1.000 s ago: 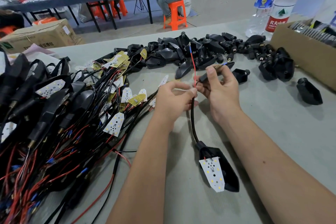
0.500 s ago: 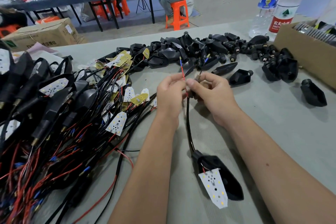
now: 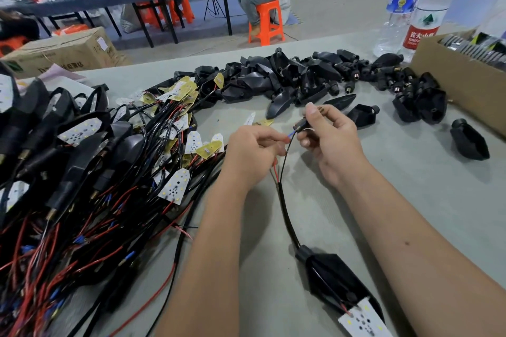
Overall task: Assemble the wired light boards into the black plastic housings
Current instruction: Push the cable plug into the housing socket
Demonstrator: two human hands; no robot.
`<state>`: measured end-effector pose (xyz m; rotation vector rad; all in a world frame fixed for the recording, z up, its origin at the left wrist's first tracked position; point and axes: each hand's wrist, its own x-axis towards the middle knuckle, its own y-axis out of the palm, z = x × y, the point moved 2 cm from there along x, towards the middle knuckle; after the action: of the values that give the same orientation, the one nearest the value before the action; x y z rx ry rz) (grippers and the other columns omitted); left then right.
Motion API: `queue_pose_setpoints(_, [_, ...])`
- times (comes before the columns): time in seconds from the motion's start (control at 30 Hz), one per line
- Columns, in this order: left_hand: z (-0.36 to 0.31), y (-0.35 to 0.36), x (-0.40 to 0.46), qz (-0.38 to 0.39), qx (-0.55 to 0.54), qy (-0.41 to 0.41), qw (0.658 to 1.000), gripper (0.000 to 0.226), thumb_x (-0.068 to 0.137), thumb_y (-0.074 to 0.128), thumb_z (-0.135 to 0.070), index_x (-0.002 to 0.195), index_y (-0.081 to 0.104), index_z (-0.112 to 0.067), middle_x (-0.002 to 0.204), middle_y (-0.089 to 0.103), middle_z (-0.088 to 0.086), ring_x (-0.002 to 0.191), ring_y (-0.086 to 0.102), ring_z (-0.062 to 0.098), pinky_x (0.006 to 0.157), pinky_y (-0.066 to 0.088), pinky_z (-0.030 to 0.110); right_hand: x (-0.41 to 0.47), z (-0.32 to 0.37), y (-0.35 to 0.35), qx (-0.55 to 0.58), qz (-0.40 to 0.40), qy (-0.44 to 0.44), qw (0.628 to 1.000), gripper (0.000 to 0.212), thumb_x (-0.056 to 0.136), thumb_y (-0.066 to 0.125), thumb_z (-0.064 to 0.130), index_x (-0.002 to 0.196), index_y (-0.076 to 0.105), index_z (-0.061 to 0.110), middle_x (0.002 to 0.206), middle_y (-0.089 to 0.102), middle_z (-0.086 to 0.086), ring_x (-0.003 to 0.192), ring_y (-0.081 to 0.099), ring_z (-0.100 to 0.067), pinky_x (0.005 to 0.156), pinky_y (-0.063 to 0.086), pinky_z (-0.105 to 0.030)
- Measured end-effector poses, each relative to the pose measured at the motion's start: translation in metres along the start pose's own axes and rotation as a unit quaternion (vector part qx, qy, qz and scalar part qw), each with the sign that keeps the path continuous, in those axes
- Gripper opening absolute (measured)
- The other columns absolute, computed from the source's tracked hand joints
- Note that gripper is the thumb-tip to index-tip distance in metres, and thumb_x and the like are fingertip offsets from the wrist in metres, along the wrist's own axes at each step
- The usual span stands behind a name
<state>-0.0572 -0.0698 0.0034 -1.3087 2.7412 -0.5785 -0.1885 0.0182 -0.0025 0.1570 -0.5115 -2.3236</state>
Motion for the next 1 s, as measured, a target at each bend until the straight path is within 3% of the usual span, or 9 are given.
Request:
queue_pose_setpoints(0.07, [-0.0014,0.0023,0.0006,-0.008,0.024,0.024,0.999,0.024,0.091,0.071,-0.006,0.075,0.075,-0.024,0.064,0.068,-0.006,0.055,0.057,0.008,0.064,0.056,0.033,0.0002,-0.0004,0.0007,0.000,0.001,0.005,1.000,0.018,0.101,0.065,0.021,0.091,0.060,0.006,0.070,0.060,-0.004,0.054,0.059,-0.013,0.050,0.047,-0.021])
queue_pose_setpoints(0.17, [-0.0019,0.0019,0.0012,-0.026,0.029,0.038,0.999,0.018,0.092,0.073,-0.015,0.074,0.075,-0.018,0.060,0.065,-0.006,0.052,0.054,0.011,0.059,0.050,0.030,0.0009,-0.0003,0.0009,0.006,0.005,0.010,1.000,0.018,0.102,0.065,0.021,0.100,0.061,0.003,0.070,0.060,-0.003,0.055,0.059,-0.013,0.052,0.048,-0.021])
queue_pose_setpoints(0.4, [-0.0038,0.0064,-0.0001,-0.064,0.019,0.029,0.997,0.019,0.090,0.072,-0.012,0.071,0.073,-0.016,0.058,0.059,-0.003,0.048,0.046,0.009,0.050,0.040,0.022,0.0020,-0.0021,-0.0002,0.021,-0.010,0.017,1.000,0.020,0.102,0.065,0.023,0.095,0.063,0.004,0.069,0.062,-0.002,0.056,0.059,-0.012,0.052,0.049,-0.020])
queue_pose_setpoints(0.53, [-0.0036,0.0014,0.0011,-0.108,0.030,0.036,0.993,0.016,0.087,0.073,-0.012,0.072,0.073,-0.013,0.058,0.059,-0.001,0.056,0.049,0.012,0.059,0.042,0.028,0.0040,-0.0021,-0.0019,0.053,-0.022,0.024,0.998,0.020,0.102,0.064,0.024,0.092,0.062,0.007,0.070,0.062,-0.002,0.055,0.060,-0.011,0.050,0.048,-0.019])
queue_pose_setpoints(0.7, [-0.0045,0.0020,0.0007,-0.072,0.041,0.042,0.996,0.016,0.087,0.074,-0.010,0.071,0.073,-0.012,0.055,0.054,-0.003,0.052,0.044,0.009,0.053,0.037,0.021,0.0042,-0.0038,-0.0027,0.038,-0.005,0.020,0.999,0.019,0.101,0.066,0.025,0.092,0.064,0.008,0.068,0.064,0.001,0.058,0.061,-0.012,0.052,0.050,-0.019])
queue_pose_setpoints(1.0, [-0.0078,0.0038,-0.0004,-0.089,0.031,0.055,0.994,0.018,0.085,0.073,-0.008,0.067,0.072,-0.008,0.047,0.044,-0.014,0.047,0.038,0.006,0.047,0.029,0.013,0.0056,-0.0040,-0.0030,0.045,-0.006,0.023,0.999,0.019,0.100,0.067,0.026,0.091,0.065,0.009,0.070,0.063,-0.001,0.058,0.061,-0.012,0.052,0.049,-0.019])
